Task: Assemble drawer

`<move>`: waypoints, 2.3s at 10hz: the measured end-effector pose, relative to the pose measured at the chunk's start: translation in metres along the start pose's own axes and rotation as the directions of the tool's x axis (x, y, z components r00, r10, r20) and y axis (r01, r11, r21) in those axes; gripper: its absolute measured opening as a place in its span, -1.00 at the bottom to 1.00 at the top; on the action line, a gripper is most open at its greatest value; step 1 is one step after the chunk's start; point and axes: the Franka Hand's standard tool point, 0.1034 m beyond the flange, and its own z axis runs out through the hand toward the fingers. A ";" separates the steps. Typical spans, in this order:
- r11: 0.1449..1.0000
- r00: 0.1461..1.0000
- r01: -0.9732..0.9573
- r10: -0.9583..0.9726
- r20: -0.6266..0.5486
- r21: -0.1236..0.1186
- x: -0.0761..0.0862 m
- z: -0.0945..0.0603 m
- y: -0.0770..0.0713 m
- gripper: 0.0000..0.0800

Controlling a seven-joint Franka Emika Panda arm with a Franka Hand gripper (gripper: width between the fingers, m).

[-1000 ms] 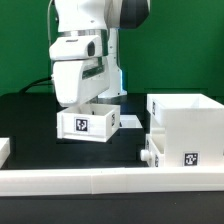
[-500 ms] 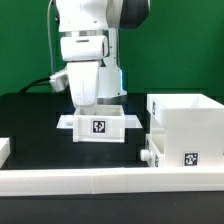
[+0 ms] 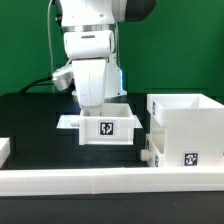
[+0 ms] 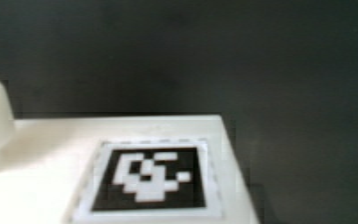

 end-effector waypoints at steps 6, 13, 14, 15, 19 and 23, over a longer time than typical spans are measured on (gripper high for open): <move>1.000 1.000 0.012 -0.011 -0.014 0.027 0.020 0.001 0.021 -0.90; 1.000 1.000 0.025 -0.025 -0.018 0.004 0.025 0.004 0.022 -0.90; 1.000 1.000 0.025 -0.025 -0.019 0.007 0.025 0.005 0.022 -0.90; 1.000 0.999 0.026 -0.026 -0.020 0.010 0.026 0.007 0.021 -0.90; 0.999 0.999 0.029 -0.029 -0.022 0.019 0.031 0.011 0.017 -0.90; 0.999 0.999 0.030 -0.029 -0.023 0.016 0.038 0.009 0.019 -0.90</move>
Offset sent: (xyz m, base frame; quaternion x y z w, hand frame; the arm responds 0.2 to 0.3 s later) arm 0.0309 0.0180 0.0044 0.0199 0.0011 -0.0031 0.9998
